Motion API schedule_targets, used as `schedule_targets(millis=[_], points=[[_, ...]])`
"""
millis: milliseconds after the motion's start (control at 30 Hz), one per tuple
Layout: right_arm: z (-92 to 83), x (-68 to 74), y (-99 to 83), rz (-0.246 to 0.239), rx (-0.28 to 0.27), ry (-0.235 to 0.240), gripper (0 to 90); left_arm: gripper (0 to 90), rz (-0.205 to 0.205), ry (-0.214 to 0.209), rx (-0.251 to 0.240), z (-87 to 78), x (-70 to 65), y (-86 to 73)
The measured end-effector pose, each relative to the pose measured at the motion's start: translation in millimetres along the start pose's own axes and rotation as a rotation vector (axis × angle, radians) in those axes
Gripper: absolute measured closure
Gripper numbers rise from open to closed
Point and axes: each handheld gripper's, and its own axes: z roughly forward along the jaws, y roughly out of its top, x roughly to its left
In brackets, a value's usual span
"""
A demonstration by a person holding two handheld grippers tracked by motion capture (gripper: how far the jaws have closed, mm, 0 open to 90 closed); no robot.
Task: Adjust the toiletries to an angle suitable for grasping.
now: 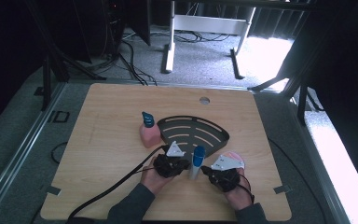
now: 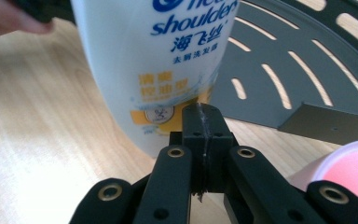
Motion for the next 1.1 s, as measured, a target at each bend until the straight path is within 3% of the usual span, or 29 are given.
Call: schedule_targets(millis=[167,333,633,900,933,967,1100], points=[[-1.5,2.0,-0.5,-0.019,0.001,0.025,89.9,83.7,0.002,-0.006,0.006,-0.9,1.0,0.2],[-3.9,4.7,-0.6,-0.035,-0.021,0.096,89.8,85.5,-0.001,-0.003,0.002,-0.5,2.1,0.1],[-4.7,7.3,0.2,-0.058,-0.031,0.137,89.7,87.3,0.011,-0.007,0.002,-2.0,1.9,0.0],[-5.0,6.9,0.6,-0.067,-0.026,0.13,89.5,82.2,0.04,0.015,0.0,-8.8,-0.6,1.2],[-5.0,6.9,0.6,-0.067,-0.026,0.13,89.5,82.2,0.064,0.027,-0.006,-16.1,-4.1,1.5],[-4.8,3.5,-0.3,-0.058,-0.017,0.102,89.4,80.5,0.066,0.028,-0.007,-18.3,-4.6,1.3],[-5.3,-0.6,0.6,-0.038,-0.019,0.075,89.5,79.3,0.068,0.018,-0.015,-26.3,-7.1,-0.1]])
